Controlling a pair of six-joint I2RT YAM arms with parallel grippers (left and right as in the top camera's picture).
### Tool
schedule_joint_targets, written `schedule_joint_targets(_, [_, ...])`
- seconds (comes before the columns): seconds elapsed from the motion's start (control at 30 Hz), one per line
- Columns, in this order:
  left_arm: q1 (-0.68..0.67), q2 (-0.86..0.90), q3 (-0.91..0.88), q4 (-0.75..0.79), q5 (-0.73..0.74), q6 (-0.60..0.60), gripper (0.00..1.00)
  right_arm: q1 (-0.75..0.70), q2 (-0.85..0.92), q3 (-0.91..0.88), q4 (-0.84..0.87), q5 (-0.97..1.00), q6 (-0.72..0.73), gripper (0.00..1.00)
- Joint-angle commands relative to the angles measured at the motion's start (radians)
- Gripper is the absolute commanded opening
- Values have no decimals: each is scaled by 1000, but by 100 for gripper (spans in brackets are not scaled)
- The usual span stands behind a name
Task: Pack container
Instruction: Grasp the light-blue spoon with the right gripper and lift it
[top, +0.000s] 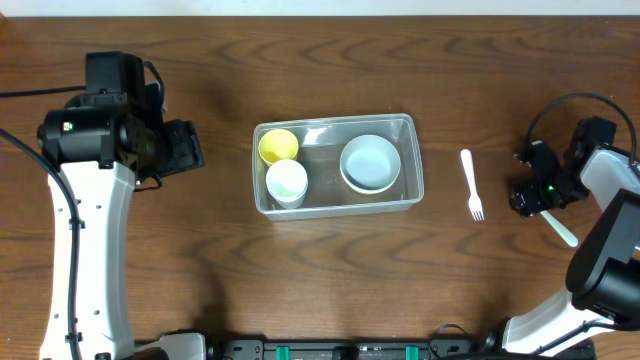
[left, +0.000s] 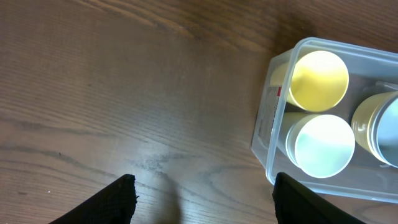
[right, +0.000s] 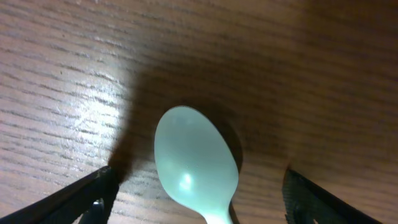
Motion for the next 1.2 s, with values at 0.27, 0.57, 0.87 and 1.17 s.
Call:
schedule_joint_targets(0.27, [5,4,-7,-7,-5,-5,71,7,35,4,19,3,-18,54])
schedule_joint_targets(0.57, [5,4,-7,-7,-5,-5,71,6,35,4,32,3,-18,43])
schedule_joint_targets(0.87, [5,4,-7,-7,-5,-5,71,7,35,4,47,3,-18,33])
schedule_joint_targets(1.17, [5,4,-7,-7,-5,-5,72,7,30,5,74,-8,9,19])
